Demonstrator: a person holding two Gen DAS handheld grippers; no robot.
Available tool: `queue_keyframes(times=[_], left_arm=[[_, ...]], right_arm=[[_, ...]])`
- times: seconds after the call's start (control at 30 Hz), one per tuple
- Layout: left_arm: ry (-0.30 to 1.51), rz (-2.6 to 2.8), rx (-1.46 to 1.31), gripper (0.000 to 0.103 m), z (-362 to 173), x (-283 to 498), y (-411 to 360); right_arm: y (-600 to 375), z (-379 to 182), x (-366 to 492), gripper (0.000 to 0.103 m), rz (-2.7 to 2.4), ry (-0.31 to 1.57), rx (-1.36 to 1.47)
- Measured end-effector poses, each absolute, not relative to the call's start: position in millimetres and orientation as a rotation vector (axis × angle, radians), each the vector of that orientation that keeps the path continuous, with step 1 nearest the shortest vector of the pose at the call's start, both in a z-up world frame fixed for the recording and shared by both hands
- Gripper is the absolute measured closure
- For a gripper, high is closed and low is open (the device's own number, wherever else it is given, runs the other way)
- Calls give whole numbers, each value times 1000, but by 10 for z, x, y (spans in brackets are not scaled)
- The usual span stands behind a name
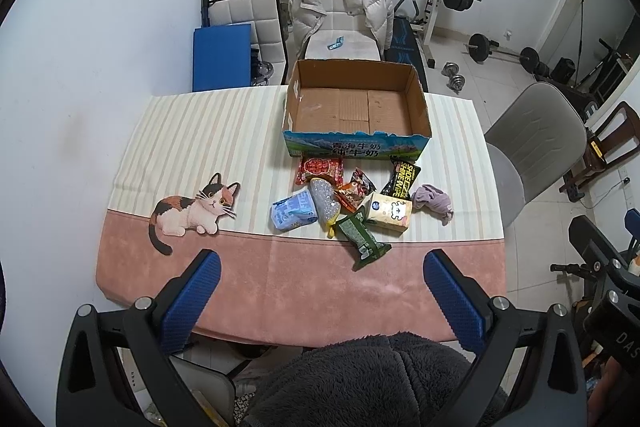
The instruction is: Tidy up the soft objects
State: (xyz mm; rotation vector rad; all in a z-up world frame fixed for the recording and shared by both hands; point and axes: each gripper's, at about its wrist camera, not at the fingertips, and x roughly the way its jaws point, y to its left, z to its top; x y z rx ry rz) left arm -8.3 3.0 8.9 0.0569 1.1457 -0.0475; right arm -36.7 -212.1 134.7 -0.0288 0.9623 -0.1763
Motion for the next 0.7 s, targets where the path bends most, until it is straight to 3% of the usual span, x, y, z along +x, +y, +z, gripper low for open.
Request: queue_keyframes(times=[0.7], left_arm=[[1130, -45, 56, 0, 152, -112, 38]], right_arm=[[-2106, 1468, -370, 0, -182, 955, -28]])
